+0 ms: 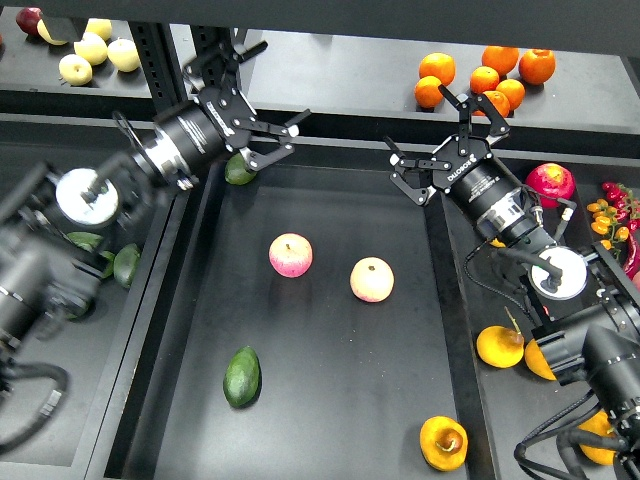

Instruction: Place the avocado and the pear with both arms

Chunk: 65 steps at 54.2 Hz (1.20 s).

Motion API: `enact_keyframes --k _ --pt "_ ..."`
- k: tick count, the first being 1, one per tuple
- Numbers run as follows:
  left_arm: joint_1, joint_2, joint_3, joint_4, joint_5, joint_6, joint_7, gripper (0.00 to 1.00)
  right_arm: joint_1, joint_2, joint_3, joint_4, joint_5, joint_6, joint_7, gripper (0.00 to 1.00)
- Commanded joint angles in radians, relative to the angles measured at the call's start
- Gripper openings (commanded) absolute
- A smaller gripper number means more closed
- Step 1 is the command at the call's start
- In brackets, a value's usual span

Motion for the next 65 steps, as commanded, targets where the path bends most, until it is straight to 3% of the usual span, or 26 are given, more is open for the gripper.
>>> enact_keyframes --k 1,8,18,46,65 --pt "-0.105 0.134 0.269 -0.001 -0.014 0.000 -0.001 1.00 -0.001 0.000 0.000 -0.001 0.000 0.000 0.000 0.99" --pt "-0.182 0.160 0.467 -0.020 -0.007 0.000 -0.001 1.00 -0.003 0.000 0.001 0.001 0.000 0.000 0.000 0.99" --pt "-0.213 0.169 0.597 -0.062 0.087 0.000 -0.001 1.00 -0.006 0.000 0.003 0.001 0.000 0.000 0.000 0.99" --pt "-0.182 0.071 0.736 -0.132 0.509 0.000 -0.001 0.99 -0.029 0.000 0.003 0.001 0.000 0.000 0.000 0.99" --pt "-0.070 -0.033 0.757 -0.117 0.782 0.000 -0.001 1.00 -0.049 0.000 0.003 0.010 0.000 0.000 0.000 0.99"
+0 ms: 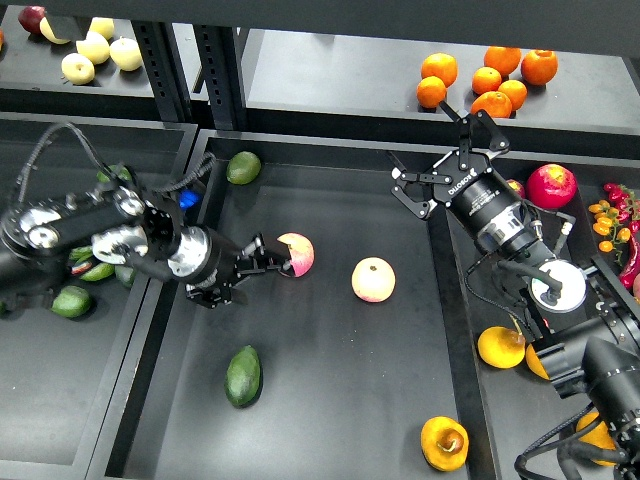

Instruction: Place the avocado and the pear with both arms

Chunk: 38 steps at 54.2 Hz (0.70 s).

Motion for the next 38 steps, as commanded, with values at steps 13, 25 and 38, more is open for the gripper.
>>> enact_keyframes --k 13,25,38 --pt "0.051 -0.046 0.020 0.024 0.113 0.000 0.000 0.99 -0.013 0.000 0.000 0.008 0.000 0.000 0.000 0.99" --pt "0.073 -0.046 0.030 0.038 0.176 0.000 0.000 1.00 -0.016 0.000 0.000 0.008 0.000 0.000 0.000 0.99" --pt "0.122 -0.048 0.038 0.060 0.237 0.000 0.000 1.00 -0.018 0.000 0.002 0.014 0.000 0.000 0.000 0.99"
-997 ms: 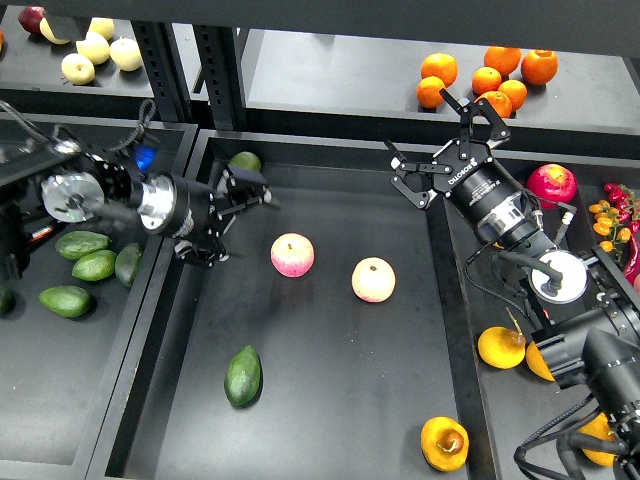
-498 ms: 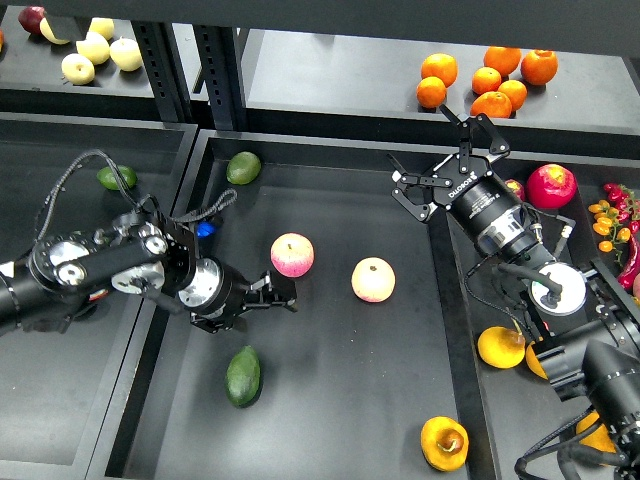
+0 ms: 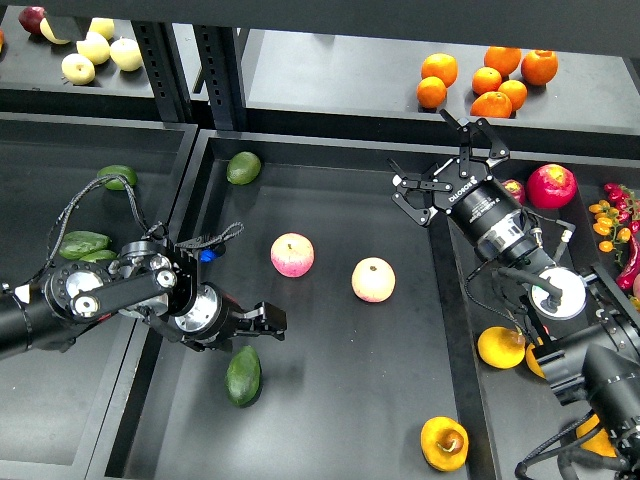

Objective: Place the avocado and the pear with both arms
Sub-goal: 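Lower the left gripper onto the green avocado on the table, then close the left gripper around the green avocado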

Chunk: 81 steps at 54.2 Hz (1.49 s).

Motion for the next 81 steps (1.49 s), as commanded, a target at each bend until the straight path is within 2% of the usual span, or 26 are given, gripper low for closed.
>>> enact_keyframes --k 1,29,81 --pt "0.026 0.000 -0.001 0.012 0.044 0.000 0.000 0.99 -0.001 0.000 0.000 0.005 0.000 0.000 0.000 0.99" --pt "0.049 -0.061 -0.001 0.074 0.073 0.000 0.000 1.00 -0.007 0.000 0.000 0.006 0.000 0.000 0.000 0.99" --pt "0.100 -0.103 -0.001 0.139 0.109 0.000 0.000 0.99 -0.010 0.000 0.000 0.011 0.000 0.000 0.000 0.99"
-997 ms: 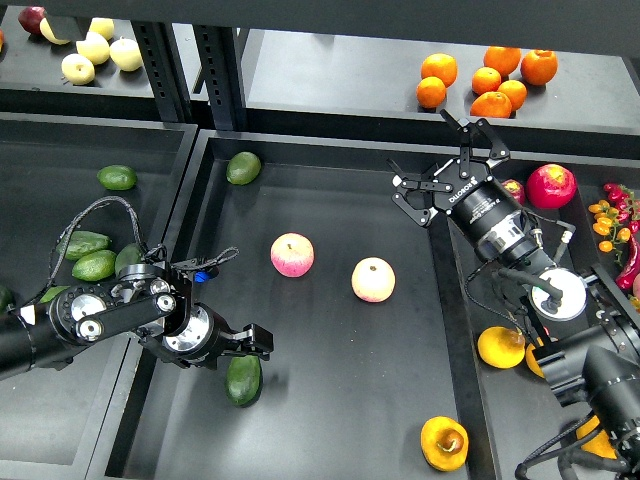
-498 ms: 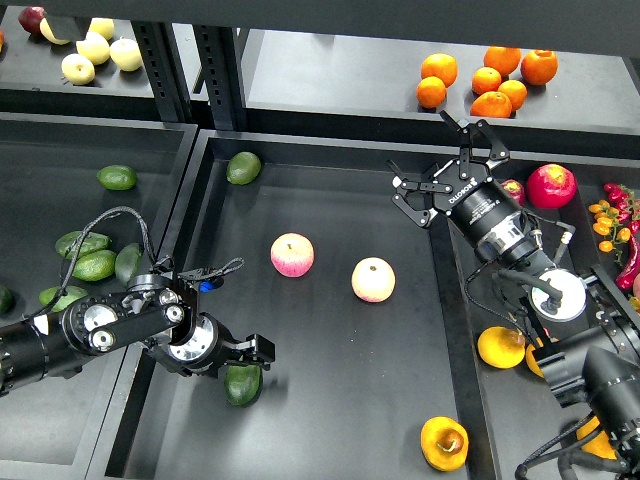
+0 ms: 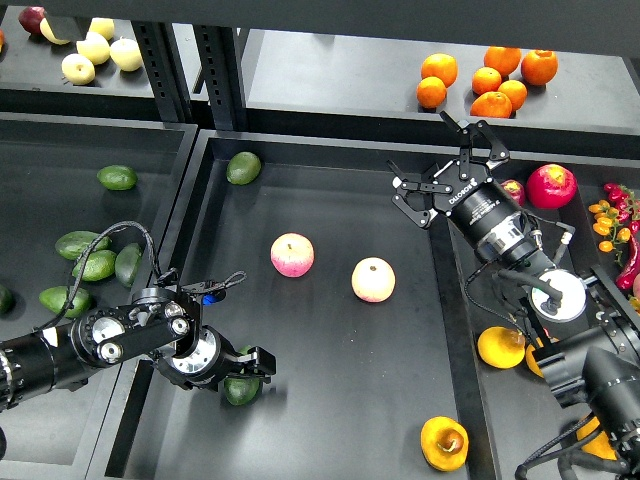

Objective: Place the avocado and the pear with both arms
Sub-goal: 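Close the left gripper around the green avocado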

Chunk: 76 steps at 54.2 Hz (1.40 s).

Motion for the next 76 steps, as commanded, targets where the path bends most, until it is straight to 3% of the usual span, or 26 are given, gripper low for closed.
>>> enact_keyframes --k 1,18,24,27,37,76 --pt "0.002 -0.002 0.000 0.004 0.000 0.000 0.000 0.99 -0.003 0.000 -0.001 0.003 0.000 0.000 0.000 0.99" --pt "0.022 -0.007 -0.020 0.004 0.032 0.000 0.000 0.88 -0.014 0.000 -0.001 0.012 0.000 0.000 0.000 0.99" --pt "0.026 -0.008 -0.023 0.004 0.032 0.000 0.000 0.76 -0.014 0.000 0.001 0.012 0.000 0.000 0.000 0.99" --pt "0.031 -0.010 -0.035 0.004 0.032 0.000 0.000 0.64 -0.017 0.000 -0.001 0.012 0.000 0.000 0.000 0.99" --pt "0.029 -0.010 -0.061 0.005 0.046 0.000 0.000 0.51 -0.020 0.000 -0.001 0.011 0.000 0.000 0.000 0.99" --pt "-0.074 0.029 -0.169 0.016 0.049 0.000 0.000 0.44 -0.023 0.000 -0.002 0.009 -0.002 0.000 0.000 0.99"
